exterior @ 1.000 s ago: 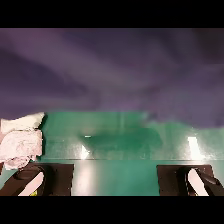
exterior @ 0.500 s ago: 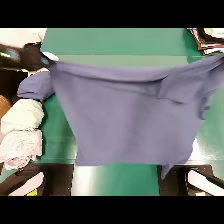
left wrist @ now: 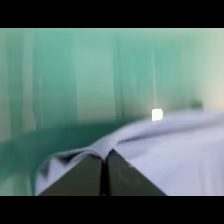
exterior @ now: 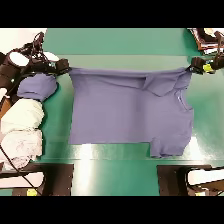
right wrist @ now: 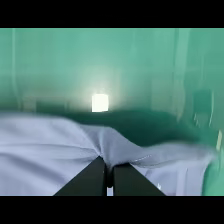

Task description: Fold the shirts.

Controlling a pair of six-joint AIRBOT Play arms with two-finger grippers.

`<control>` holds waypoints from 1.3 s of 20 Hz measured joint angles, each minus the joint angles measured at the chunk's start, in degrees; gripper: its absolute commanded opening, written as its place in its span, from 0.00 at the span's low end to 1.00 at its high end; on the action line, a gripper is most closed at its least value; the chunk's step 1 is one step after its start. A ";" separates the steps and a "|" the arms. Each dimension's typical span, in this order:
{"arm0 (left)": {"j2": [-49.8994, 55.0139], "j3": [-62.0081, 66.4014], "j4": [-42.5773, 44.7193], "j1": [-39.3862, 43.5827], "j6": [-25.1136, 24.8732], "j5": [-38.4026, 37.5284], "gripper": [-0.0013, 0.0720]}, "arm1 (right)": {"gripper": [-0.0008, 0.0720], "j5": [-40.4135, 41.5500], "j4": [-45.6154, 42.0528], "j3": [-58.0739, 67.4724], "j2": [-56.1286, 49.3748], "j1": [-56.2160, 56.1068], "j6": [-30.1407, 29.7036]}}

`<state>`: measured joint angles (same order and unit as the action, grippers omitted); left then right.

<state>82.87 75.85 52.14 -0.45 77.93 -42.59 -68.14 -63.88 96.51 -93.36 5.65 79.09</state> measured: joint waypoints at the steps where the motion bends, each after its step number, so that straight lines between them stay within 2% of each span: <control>1: 0.57 -0.07 -0.28 0.00 -0.24 2.36 0.05 | 0.03 0.85 -0.17 1.70 -1.11 -0.13 -0.17; 3: 1.33 -0.17 -0.70 0.00 -0.96 5.09 0.05 | 0.03 1.38 -0.87 3.74 -2.19 -0.20 -0.72; 6: 1.86 -0.42 -0.83 -0.02 -2.21 3.23 0.05 | 0.03 0.26 -3.76 1.92 -1.33 -0.20 -1.11; 11: 2.29 -4.02 0.44 -0.04 -4.33 -3.26 0.05 | 0.03 1.55 -7.13 -11.37 3.82 -0.20 -1.27; 15: 2.60 -8.46 1.14 -0.07 -4.83 -5.09 0.05 | 0.04 3.67 -6.97 -21.38 6.73 -0.22 -1.29; 16: 2.64 -9.22 1.25 -0.07 -4.87 -5.55 0.19 | 0.05 4.15 -6.34 -23.17 7.32 -0.22 -1.29; 17: 2.64 -9.77 1.33 -0.07 -4.90 -6.01 0.61 | 0.25 4.83 -5.35 -24.81 8.04 -0.24 -1.29; 18: 2.64 -10.16 1.38 -0.09 -4.81 -6.29 0.78 | 0.50 5.33 -4.46 -25.99 8.63 -0.26 -1.31; 22: 1.90 -10.67 1.86 -0.26 -2.84 -9.81 0.76 | 0.50 3.87 -1.70 -27.21 11.19 0.66 -1.29; 26: -2.56 -11.91 5.35 -2.64 -1.88 -18.25 0.76 | 0.47 -2.51 -1.05 -27.04 16.59 4.70 -1.64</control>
<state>80.31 63.94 57.49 -3.09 76.05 -60.84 -70.65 -64.93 69.47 -76.77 10.35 77.45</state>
